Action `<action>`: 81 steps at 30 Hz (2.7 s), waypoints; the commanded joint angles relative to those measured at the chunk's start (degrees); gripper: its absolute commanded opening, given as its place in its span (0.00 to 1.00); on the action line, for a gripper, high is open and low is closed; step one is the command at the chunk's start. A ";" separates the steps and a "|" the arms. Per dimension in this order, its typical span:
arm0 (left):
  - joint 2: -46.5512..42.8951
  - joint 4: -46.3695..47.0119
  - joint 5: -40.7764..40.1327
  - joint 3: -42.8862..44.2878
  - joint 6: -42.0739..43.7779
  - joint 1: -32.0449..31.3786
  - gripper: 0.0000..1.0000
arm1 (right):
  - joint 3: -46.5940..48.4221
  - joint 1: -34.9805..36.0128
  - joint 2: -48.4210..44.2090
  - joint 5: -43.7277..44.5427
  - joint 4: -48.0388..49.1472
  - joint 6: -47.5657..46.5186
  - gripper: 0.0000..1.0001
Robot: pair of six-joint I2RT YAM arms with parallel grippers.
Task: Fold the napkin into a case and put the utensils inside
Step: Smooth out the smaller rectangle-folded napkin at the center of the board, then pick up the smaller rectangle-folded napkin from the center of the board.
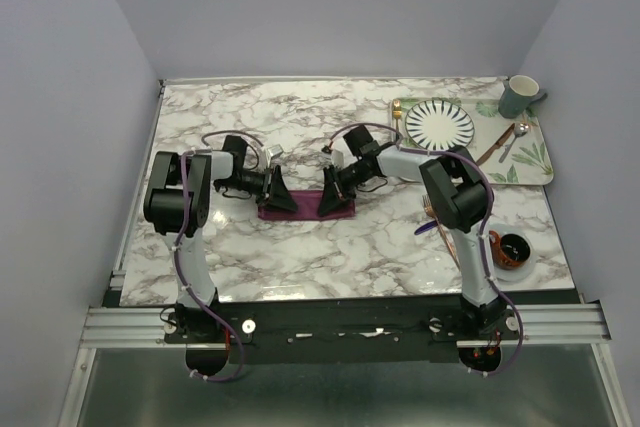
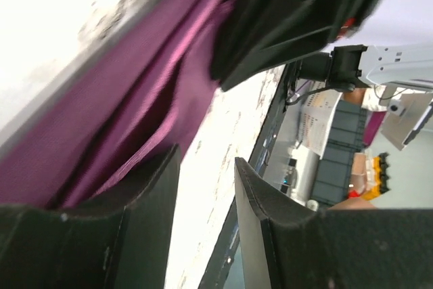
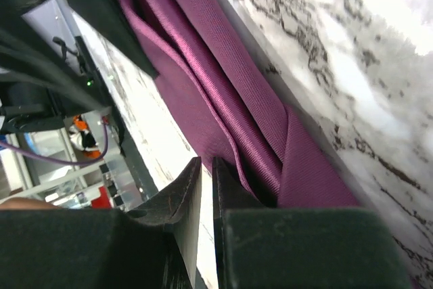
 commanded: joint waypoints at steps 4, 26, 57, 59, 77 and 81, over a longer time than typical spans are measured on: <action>-5.49 -2.77 -1.04 6.76 2.33 0.79 0.47 | 1.94 0.14 2.62 6.44 -2.67 -1.19 0.19; 7.35 -2.05 -6.40 10.97 5.22 3.08 0.40 | 9.40 0.31 -5.38 0.46 -8.53 -10.14 0.25; -8.91 -5.22 -7.02 13.26 4.79 11.87 0.57 | 38.06 5.67 11.67 20.23 -25.78 -39.69 0.68; -9.18 -5.31 -6.75 12.83 4.79 12.13 0.57 | 39.20 6.02 12.72 20.76 -26.57 -40.04 0.68; -9.71 -5.14 -6.40 10.80 5.93 15.12 0.57 | 39.21 7.52 15.36 23.41 -29.03 -43.99 0.35; -9.27 -5.22 -6.66 11.33 6.28 15.47 0.57 | 39.21 7.52 14.84 21.82 -29.21 -44.52 0.17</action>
